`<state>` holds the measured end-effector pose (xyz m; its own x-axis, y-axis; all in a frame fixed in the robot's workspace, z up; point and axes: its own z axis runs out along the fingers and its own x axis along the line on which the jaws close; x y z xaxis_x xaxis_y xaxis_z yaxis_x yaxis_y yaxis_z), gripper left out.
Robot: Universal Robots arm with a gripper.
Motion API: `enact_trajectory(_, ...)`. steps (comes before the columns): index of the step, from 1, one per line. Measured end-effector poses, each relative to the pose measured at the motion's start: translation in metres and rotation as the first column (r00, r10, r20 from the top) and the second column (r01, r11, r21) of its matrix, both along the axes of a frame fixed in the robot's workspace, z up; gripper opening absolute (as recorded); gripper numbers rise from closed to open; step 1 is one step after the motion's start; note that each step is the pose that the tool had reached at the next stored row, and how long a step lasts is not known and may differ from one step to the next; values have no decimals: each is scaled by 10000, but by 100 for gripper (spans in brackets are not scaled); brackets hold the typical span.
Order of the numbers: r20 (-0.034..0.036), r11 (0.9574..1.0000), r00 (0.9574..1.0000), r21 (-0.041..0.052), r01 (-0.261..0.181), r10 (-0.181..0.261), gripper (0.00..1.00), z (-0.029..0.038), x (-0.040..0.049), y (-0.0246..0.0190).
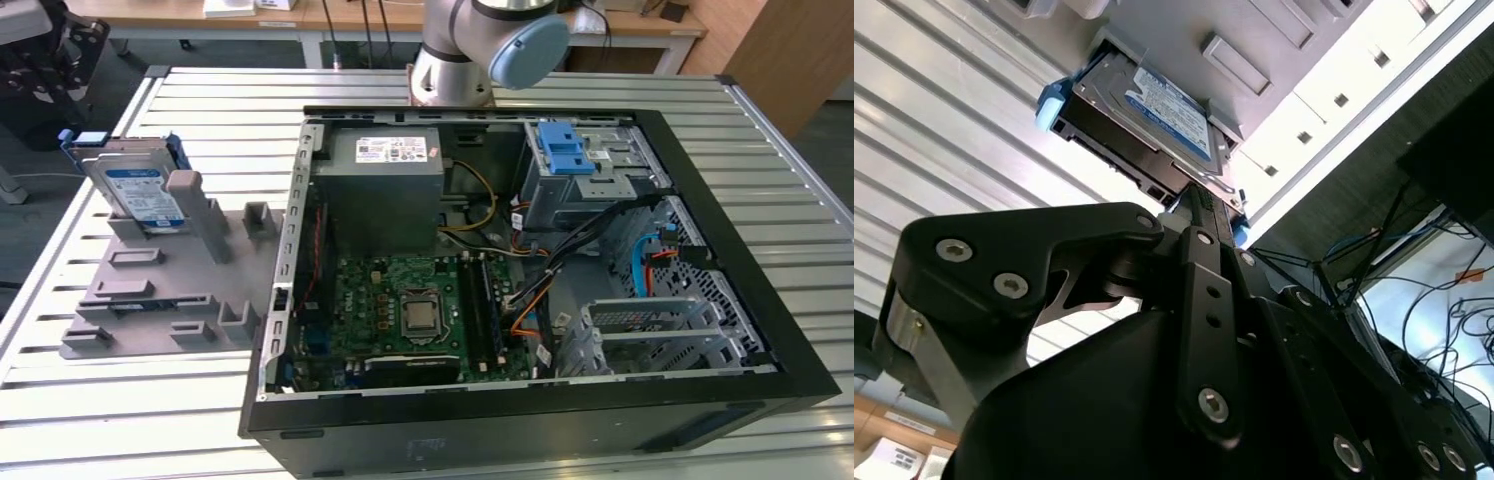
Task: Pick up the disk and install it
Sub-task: 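Pick up the disk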
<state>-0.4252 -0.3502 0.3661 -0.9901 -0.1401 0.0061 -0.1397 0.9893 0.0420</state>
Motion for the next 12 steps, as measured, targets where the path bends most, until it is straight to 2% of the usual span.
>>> enact_trajectory(12, -1, 9989, 9989, -1, -460, 460, 11, 1, -5, 0)
